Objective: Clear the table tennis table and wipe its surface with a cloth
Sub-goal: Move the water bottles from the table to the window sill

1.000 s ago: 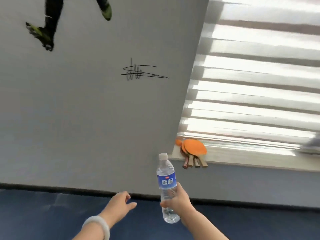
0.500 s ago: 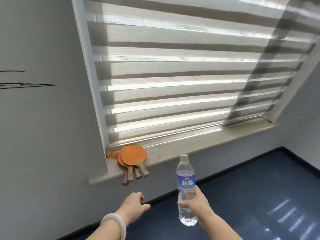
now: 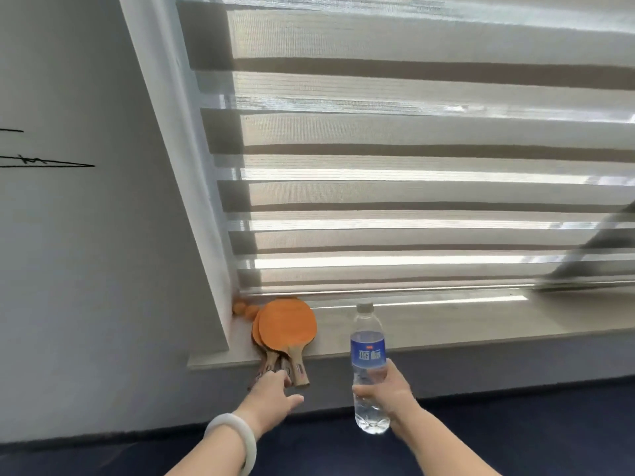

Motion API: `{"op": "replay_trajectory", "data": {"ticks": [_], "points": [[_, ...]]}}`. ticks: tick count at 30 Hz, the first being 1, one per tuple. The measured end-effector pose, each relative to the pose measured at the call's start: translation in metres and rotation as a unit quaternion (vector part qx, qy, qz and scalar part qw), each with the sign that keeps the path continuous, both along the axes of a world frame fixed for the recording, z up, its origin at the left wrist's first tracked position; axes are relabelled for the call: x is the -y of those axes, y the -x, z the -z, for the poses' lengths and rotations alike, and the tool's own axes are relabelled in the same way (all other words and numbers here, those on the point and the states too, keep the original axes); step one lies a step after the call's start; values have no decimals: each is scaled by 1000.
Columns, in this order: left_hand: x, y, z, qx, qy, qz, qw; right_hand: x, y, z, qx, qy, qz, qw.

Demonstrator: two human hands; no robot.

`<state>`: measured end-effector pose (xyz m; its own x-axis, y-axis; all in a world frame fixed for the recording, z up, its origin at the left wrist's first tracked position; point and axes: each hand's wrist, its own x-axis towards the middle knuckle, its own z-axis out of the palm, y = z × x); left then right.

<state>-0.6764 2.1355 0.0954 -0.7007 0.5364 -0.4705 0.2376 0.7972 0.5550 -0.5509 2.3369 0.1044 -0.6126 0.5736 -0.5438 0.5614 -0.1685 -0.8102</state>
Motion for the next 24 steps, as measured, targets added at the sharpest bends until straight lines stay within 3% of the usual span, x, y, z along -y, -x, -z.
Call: {"op": "replay_trajectory", "data": {"ticks": [14,24], "points": [[-30,84,21,29,-51,-52,997,-31,136,19,-31,-37,35,998],[-30,89,35,38,-3,-131,991,-60,196,54,-34,6,9,999]]}}
